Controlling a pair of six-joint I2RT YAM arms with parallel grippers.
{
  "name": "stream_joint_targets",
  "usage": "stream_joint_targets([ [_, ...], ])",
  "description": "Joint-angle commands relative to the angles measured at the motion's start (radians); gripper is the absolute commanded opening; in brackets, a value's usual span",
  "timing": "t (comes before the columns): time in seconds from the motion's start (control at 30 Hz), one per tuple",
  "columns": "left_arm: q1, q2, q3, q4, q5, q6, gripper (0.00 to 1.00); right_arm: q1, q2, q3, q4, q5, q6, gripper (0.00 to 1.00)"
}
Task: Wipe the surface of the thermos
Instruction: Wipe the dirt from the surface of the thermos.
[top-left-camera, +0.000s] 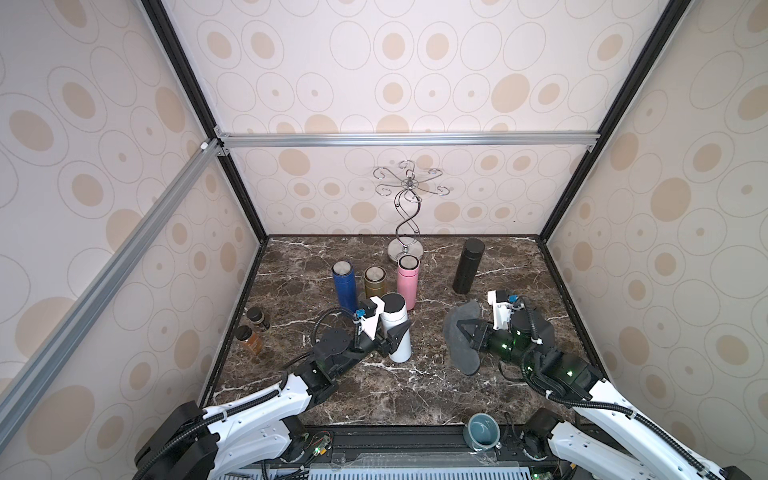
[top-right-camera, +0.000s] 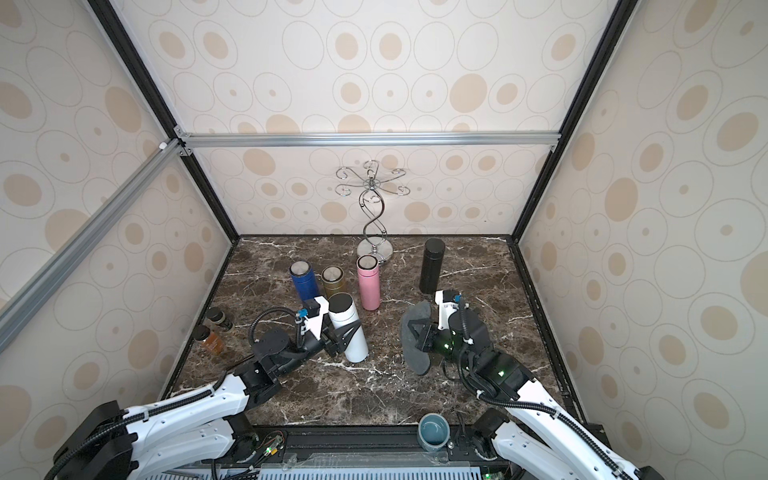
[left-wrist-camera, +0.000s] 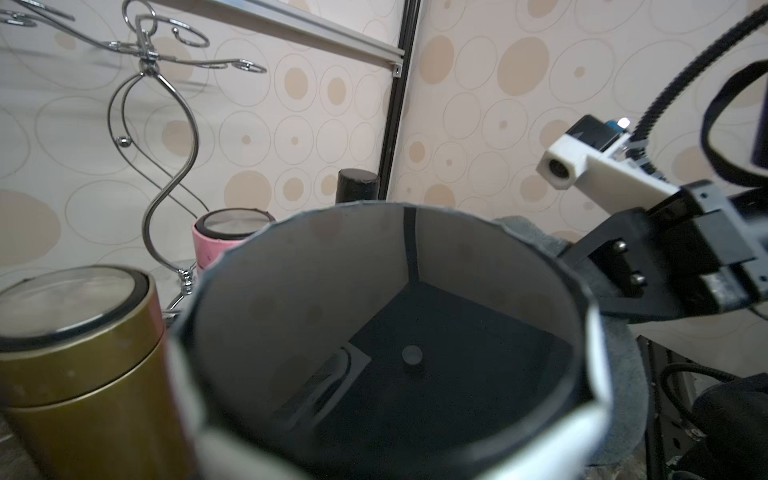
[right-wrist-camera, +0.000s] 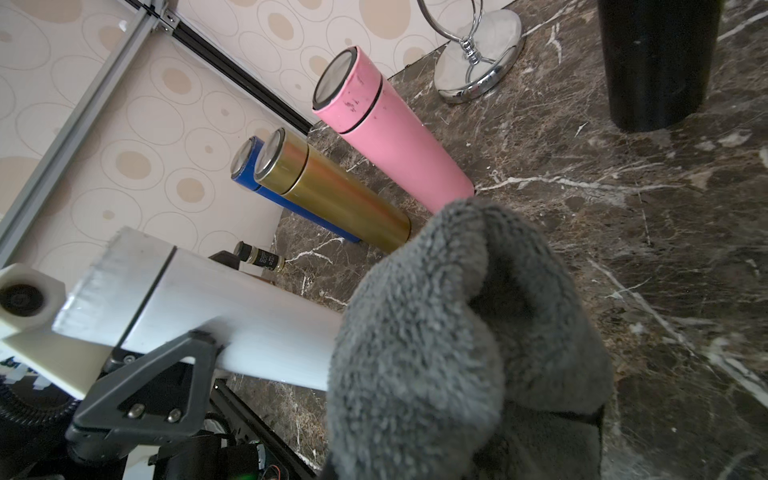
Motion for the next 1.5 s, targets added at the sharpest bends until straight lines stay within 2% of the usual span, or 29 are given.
stream_joint_targets([
  [0.0,-0.002,0.027,-0.005,0.171,-0.016,0.025,0.0,-0.001,0.0,-0.01,-0.004,0.013,-0.019,0.0],
  [0.17,-0.005,0.106,-0.056,0.294,-0.055,0.035,0.0,-0.002,0.022,-0.015,0.005,-0.007,-0.037,0.0],
  [0.53,-0.083,0.217,-0.094,0.446,-0.319,0.062,0.0,-0.001,0.023,-0.015,0.02,-0.014,-0.047,0.0],
  [0.67,-0.13,0.24,-0.088,0.458,-0.46,0.081,0.0,-0.001,0.024,-0.015,0.018,-0.008,-0.055,0.0],
  [0.8,-0.159,0.278,-0.051,0.427,-0.507,0.119,0.0,-0.002,0.023,-0.015,0.023,-0.005,-0.063,0.0],
  [1.07,-0.185,0.308,-0.033,0.411,-0.579,0.111,0.0,-0.001,0.005,-0.016,0.011,0.006,-0.072,0.0],
  [1.37,-0.197,0.334,-0.022,0.404,-0.606,0.101,0.28,-0.002,-0.012,-0.025,0.001,0.013,-0.071,0.0],
  [1.47,-0.202,0.337,-0.024,0.411,-0.612,0.11,0.34,-0.001,-0.014,-0.024,-0.002,0.013,-0.073,0.0],
])
